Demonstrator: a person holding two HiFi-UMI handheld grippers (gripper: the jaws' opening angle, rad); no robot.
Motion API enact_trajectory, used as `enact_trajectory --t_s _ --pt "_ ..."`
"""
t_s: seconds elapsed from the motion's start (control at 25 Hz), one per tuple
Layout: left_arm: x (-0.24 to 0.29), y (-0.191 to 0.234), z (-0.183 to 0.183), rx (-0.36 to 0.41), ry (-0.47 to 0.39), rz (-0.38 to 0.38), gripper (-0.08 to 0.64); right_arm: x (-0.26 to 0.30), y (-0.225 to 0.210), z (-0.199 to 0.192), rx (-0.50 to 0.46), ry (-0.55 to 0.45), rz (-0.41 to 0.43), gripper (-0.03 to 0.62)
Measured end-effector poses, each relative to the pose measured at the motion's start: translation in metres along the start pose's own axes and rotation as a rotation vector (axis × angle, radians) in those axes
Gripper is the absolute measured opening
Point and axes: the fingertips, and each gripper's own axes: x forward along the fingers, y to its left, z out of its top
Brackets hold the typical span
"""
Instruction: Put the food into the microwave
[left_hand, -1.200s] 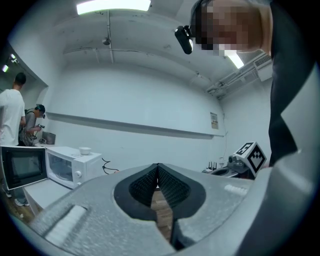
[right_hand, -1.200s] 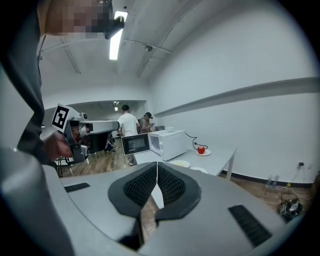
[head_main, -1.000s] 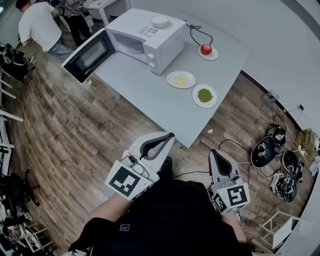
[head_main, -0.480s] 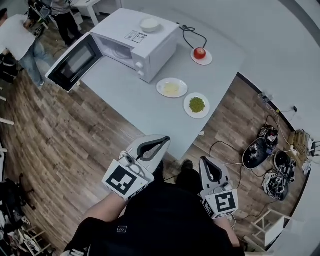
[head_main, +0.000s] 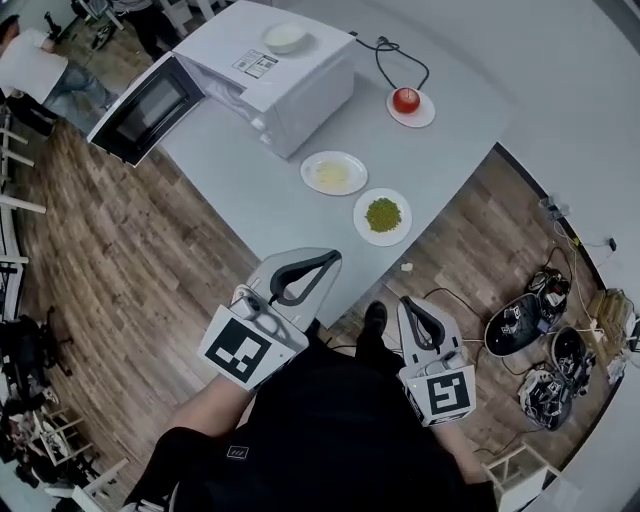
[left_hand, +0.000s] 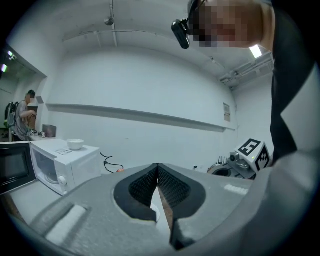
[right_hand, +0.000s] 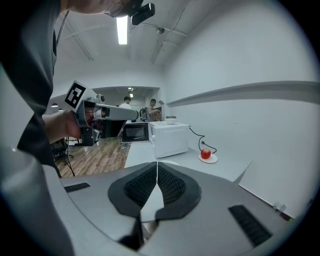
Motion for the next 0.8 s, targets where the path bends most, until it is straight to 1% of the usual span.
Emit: enact_trajectory --t_s 0.12,0.2,0.32,0.44,0.56,0.68,0.8 --pt "0.024 -0.006 0.002 0.031 0.018 0.058 0.009 0.001 -0.034 0.001 -0.019 -0.001 0.034 0.016" --pt "0.039 -0.01 -0.001 0.057 0.041 0.08 0.009 0.001 -0.051 -0.004 -0.031 0.014 0.067 0.016" --pt "0.057 -0.007 -0.01 0.124 0.097 0.074 0.009 0.01 -0.068 -0.018 -0.058 0.049 0.115 0.017" --pt "0.07 0.009 -0.034 0.201 0.201 0.078 0.009 0.029 -0.079 -0.029 -0.072 0.086 0.12 0.017" --pt "0.08 0.029 -0.057 0.271 0.29 0.083 0.009 0.047 -0.083 -0.04 -0.06 0.11 0.121 0.017" --pt "0.094 0.047 -0.079 0.323 0.341 0.078 0.009 0.069 -0.083 -0.054 -0.069 0.135 0.144 0.017" --pt "0.11 0.059 -0.104 0.36 0.393 0.057 0.009 0.089 -0.083 -0.072 -0.07 0.154 0.162 0.017"
